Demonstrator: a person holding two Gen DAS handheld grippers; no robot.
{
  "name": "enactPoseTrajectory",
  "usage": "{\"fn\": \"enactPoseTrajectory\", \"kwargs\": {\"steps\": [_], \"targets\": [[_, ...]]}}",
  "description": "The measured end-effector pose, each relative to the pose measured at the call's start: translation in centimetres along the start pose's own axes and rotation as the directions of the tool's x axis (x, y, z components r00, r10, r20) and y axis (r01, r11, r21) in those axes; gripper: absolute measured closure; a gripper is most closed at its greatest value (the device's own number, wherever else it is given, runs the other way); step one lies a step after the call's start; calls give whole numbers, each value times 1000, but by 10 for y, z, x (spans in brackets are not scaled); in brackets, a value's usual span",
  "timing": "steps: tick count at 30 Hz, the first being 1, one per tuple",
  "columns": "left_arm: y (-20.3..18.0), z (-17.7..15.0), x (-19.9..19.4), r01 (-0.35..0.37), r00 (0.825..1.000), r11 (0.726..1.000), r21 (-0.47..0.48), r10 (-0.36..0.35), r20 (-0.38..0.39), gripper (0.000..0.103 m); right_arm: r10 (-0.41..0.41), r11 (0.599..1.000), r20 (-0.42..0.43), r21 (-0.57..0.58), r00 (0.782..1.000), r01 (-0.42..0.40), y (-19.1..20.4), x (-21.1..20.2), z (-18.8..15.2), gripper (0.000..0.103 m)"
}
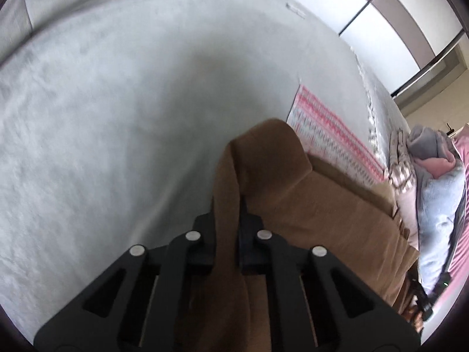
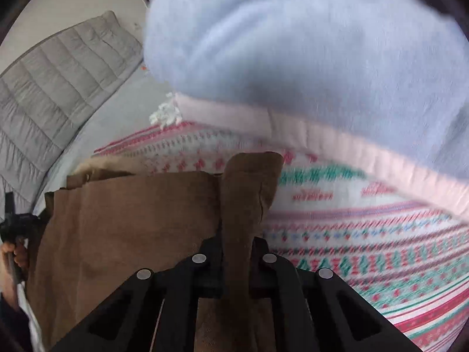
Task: Fold large clothes
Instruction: 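Lay the hem over the collar and open both tools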
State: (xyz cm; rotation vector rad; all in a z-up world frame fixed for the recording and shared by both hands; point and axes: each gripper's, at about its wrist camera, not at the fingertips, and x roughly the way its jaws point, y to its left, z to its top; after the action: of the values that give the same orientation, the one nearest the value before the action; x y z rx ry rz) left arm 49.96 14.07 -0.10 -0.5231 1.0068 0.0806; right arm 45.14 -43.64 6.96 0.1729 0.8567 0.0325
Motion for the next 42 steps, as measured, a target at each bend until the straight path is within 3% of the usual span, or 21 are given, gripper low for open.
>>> {"fn": "enactPoseTrajectory", "kwargs": {"steps": [2, 4, 5, 7, 10, 13, 16, 19, 21, 22, 24, 25, 26, 29, 33, 36, 39, 41, 42], "targets": [[3, 6, -16, 80, 994, 996, -43, -76, 81, 95, -20, 999, 114, 33, 993, 16, 3, -30, 11, 98], [4, 9, -30, 148, 975, 987, -60, -135, 175, 96, -35, 999, 185, 41, 982, 28, 7, -49, 16, 98], [3, 10, -32, 142, 972, 988, -61, -128, 197, 96, -40, 999, 206, 38, 978, 33, 11, -54, 18, 98], [-1, 5, -18, 53, 977, 997, -52, -41, 210, 96, -91, 996, 189, 23, 978, 88, 15, -45, 19, 98], [-2, -1, 20, -29, 983, 998, -55, 39, 179, 95, -170, 985, 95, 23, 981, 168, 7, -6, 7, 98], [8, -10, 43, -62, 985, 995, -82, 75, 158, 96, -219, 975, 0, 25, 976, 219, 1, 40, -13, 96], [11, -11, 44, -57, 983, 995, -76, 69, 170, 95, -256, 967, 15, 19, 967, 256, 6, 42, -12, 95], [18, -8, 40, -18, 989, 994, -104, 33, 143, 88, -266, 964, -10, 21, 964, 266, 5, 41, -8, 78], [30, -10, 18, 17, 988, 989, -147, 6, 154, 68, -350, 937, 21, 3, 937, 350, 8, 26, -7, 45], [33, -13, 4, 42, 984, 985, -165, -12, 178, 62, -361, 933, 68, 11, 930, 361, 9, 9, -10, 43], [41, -21, -38, 80, 970, 981, -179, -35, 239, 46, -299, 954, 150, 55, 943, 294, 10, -36, -20, 32], [44, -29, -58, 76, 964, 981, -178, -27, 263, 44, -267, 963, 169, 93, 949, 255, 8, -60, -30, 28], [47, -36, -71, 70, 962, 981, -182, -18, 273, 41, -251, 965, 171, 118, 953, 233, 6, -76, -39, 22], [58, -75, -127, 93, 953, 968, -232, -19, 301, 28, -167, 977, 105, 148, 980, 151, 14, -106, -69, 21], [27, -124, -161, 90, 977, 991, -100, -69, 203, 26, -136, 968, -30, 208, 990, 139, 27, -134, -112, 20], [1, -171, -178, 149, 977, 989, -10, -146, 156, 26, -75, 944, -83, 316, 994, 98, 35, -152, -144, 21], [-19, -212, -174, 137, 987, 988, 65, -142, 74, 25, 15, 931, -74, 366, 997, 13, 52, -165, -173, 21], [-40, -241, -157, 112, 993, 977, 179, -118, 26, 25, 32, 940, -68, 341, 997, -7, 62, -164, -188, 22], [-47, -249, -152, 100, 994, 972, 213, -107, 22, 25, 43, 954, -67, 301, 997, -21, 70, -162, -196, 29]]}}
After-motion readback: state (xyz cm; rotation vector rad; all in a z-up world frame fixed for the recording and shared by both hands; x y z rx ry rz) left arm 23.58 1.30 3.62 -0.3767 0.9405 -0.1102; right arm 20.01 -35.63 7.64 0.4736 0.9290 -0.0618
